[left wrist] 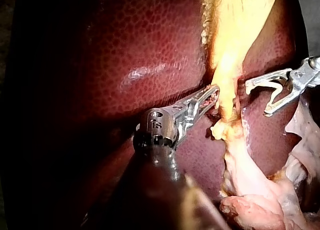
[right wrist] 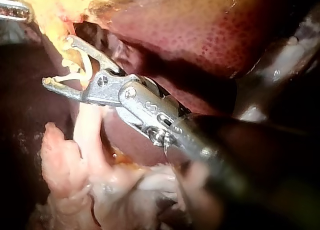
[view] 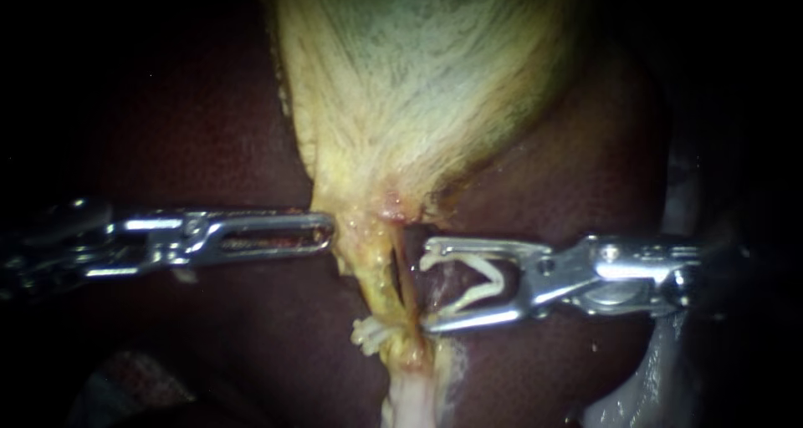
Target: Clipping third clip left tube
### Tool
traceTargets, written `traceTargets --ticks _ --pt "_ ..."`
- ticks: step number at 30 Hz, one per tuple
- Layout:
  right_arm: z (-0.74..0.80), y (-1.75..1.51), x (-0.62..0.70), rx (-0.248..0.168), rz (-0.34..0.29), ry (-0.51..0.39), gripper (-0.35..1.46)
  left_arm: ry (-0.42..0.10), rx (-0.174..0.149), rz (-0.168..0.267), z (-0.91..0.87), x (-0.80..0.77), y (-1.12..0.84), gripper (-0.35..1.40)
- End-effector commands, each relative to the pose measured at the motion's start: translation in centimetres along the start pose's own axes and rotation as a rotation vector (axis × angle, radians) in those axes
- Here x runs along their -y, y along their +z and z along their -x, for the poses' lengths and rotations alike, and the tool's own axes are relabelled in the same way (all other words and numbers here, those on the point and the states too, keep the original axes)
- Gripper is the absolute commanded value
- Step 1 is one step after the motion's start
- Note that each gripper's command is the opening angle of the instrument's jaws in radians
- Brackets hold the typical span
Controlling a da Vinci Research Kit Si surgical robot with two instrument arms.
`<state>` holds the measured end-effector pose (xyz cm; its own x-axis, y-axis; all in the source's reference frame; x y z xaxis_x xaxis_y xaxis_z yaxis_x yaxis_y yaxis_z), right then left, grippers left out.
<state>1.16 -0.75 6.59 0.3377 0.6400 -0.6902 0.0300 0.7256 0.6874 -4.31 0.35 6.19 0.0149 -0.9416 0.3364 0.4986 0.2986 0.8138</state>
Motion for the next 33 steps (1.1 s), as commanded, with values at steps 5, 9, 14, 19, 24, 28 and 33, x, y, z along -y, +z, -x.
traceTargets --ticks 5,9,14,19,24,28,33 --pt "0.15 0.10 -0.16 -0.001 0.003 0.034 0.57 -0.001 0.002 0.004 -0.01 0.07 -0.02 -0.35" --pt "0.22 0.17 -0.25 0.007 0.011 0.043 0.57 -0.002 0.004 0.006 -0.01 0.12 -0.02 -0.35" --pt "0.27 0.29 -0.29 0.015 0.019 0.051 0.56 -0.003 0.005 0.007 -0.01 0.16 -0.02 -0.35" --pt "0.34 0.43 -0.31 0.025 0.021 0.051 0.56 -0.003 0.005 0.008 -0.01 0.17 -0.02 -0.35" --pt "0.33 0.42 -0.27 0.026 0.015 0.051 0.56 -0.003 0.007 0.010 -0.01 0.17 -0.01 -0.35" --pt "0.28 0.31 -0.22 0.026 0.010 0.054 0.56 -0.003 0.007 0.010 -0.01 0.16 -0.01 -0.35" --pt "0.22 0.18 -0.16 0.027 0.002 0.057 0.56 -0.003 0.006 0.009 -0.01 0.14 -0.01 -0.35"
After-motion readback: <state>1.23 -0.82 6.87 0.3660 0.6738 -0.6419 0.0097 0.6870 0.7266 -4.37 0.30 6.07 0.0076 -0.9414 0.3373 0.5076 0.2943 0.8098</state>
